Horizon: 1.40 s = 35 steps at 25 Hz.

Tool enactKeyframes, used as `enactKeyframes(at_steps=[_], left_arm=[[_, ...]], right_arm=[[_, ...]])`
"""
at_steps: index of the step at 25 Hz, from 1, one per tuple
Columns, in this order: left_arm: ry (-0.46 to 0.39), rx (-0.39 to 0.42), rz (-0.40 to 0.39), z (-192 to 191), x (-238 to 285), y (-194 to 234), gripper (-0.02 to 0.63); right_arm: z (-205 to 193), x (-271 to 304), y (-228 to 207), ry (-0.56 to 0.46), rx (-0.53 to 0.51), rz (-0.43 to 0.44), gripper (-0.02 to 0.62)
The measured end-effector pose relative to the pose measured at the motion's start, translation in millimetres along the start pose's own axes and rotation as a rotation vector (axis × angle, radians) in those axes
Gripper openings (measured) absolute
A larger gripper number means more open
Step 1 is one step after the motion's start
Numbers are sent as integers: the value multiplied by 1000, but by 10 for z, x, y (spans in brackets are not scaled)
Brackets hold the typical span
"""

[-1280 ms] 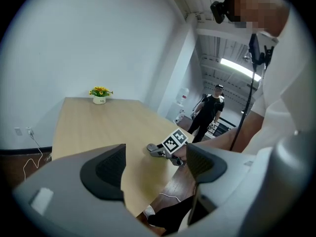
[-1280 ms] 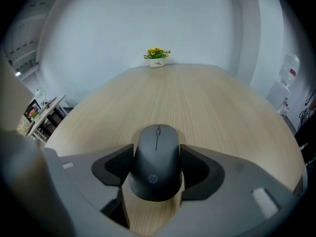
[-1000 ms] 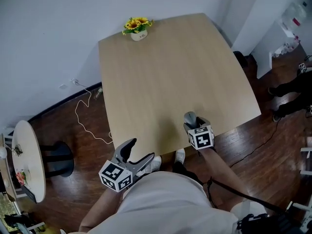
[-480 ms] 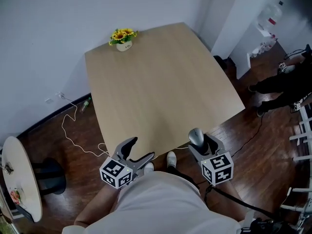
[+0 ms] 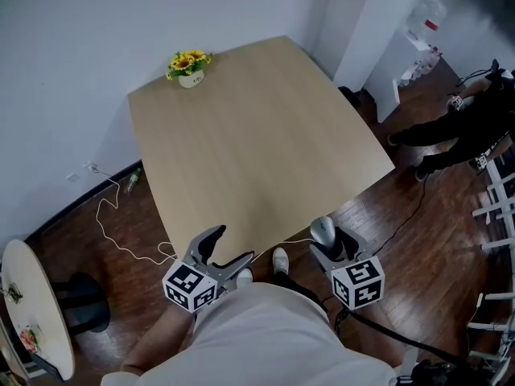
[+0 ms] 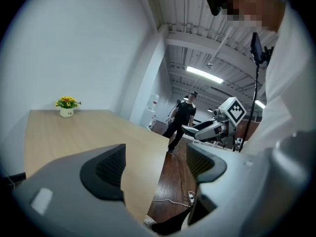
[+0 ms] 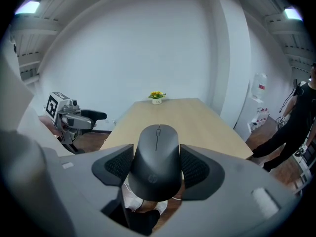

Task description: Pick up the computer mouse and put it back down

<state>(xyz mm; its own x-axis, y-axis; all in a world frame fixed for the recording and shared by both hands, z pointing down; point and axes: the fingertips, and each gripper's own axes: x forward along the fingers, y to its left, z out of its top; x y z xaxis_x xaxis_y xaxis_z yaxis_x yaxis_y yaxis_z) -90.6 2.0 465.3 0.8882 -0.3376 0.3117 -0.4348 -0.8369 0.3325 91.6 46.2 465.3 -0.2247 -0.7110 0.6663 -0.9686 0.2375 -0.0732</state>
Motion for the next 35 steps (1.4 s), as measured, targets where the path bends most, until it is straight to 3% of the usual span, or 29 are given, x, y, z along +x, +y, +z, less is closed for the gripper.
enactKeyframes(at_steps=[6, 20, 27, 35], left_arm=[[22, 0, 19, -55, -78, 109, 359], [15, 5, 51, 70, 118, 28, 359], [9, -33, 150, 68, 2, 99, 359], [19, -99, 306, 16, -159, 180, 359]], right_arm=[[15, 108, 79, -4, 5, 16, 298], [60, 162, -252, -10, -1, 31, 298], [25, 1006, -531, 38, -26, 73, 298], [-330, 2299, -848, 137, -59, 104, 298]])
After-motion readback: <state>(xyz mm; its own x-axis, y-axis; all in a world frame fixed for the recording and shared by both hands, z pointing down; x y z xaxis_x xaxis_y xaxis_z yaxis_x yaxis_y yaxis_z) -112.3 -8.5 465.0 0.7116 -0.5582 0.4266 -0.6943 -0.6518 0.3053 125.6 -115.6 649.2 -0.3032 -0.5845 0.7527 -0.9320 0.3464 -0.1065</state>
